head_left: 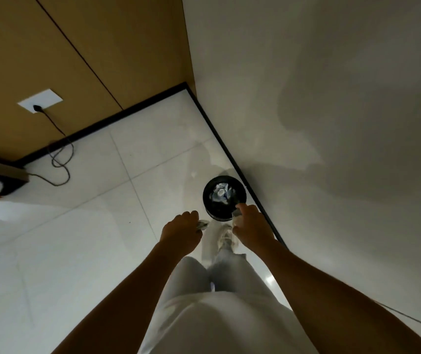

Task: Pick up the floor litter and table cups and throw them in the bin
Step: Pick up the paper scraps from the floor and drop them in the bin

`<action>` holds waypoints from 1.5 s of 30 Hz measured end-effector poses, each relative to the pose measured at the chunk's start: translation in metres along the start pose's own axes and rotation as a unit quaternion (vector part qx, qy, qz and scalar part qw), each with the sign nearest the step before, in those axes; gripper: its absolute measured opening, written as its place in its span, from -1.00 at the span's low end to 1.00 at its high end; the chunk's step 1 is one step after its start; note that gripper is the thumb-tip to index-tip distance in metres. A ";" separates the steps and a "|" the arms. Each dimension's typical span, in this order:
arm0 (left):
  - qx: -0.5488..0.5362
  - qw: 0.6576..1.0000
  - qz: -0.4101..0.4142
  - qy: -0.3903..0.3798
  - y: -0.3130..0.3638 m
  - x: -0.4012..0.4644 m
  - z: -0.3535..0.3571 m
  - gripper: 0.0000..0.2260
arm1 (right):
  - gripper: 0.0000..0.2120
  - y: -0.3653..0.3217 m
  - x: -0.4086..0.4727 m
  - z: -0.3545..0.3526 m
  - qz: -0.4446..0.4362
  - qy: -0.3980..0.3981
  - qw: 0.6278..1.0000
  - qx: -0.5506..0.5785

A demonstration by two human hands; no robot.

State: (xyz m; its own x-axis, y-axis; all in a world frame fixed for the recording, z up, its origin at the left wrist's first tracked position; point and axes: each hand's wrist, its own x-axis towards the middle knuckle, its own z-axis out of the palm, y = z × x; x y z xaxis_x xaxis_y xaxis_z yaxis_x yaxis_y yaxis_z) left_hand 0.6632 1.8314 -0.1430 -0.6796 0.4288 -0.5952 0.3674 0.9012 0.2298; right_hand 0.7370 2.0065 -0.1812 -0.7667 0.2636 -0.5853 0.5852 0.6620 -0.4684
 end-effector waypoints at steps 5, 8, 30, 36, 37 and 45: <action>-0.029 0.999 -0.014 -0.003 -0.010 0.052 -0.019 -0.80 | -0.44 -0.016 0.066 -0.011 0.014 -0.005 1.000 0.004; -0.031 0.999 -0.007 0.003 -0.023 0.083 -0.016 -0.79 | -0.42 -0.020 0.107 -0.007 0.042 0.002 0.998 0.038; 0.065 0.984 0.130 -0.105 0.001 0.267 0.065 -0.40 | -0.48 0.045 0.169 0.070 0.279 0.070 0.930 0.229; 0.188 0.933 0.272 -0.145 -0.007 0.235 0.064 -0.62 | -0.48 0.044 0.127 0.079 0.328 0.085 0.902 0.268; 0.208 0.919 0.304 -0.144 -0.008 0.225 0.060 -0.64 | -0.48 0.041 0.116 0.079 0.334 0.086 0.898 0.273; 0.295 0.847 0.431 -0.099 0.023 0.134 0.021 -0.75 | -0.48 -0.001 0.007 0.077 0.334 0.121 0.907 0.226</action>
State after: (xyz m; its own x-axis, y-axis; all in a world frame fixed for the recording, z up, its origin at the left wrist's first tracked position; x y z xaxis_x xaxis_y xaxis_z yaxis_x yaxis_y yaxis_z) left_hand 0.5942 1.9084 -0.2337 0.1021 0.8400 -0.5329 0.9659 0.0445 0.2552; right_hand 0.7515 1.9535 -0.2362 -0.2056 0.6816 -0.7022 0.9469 -0.0426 -0.3186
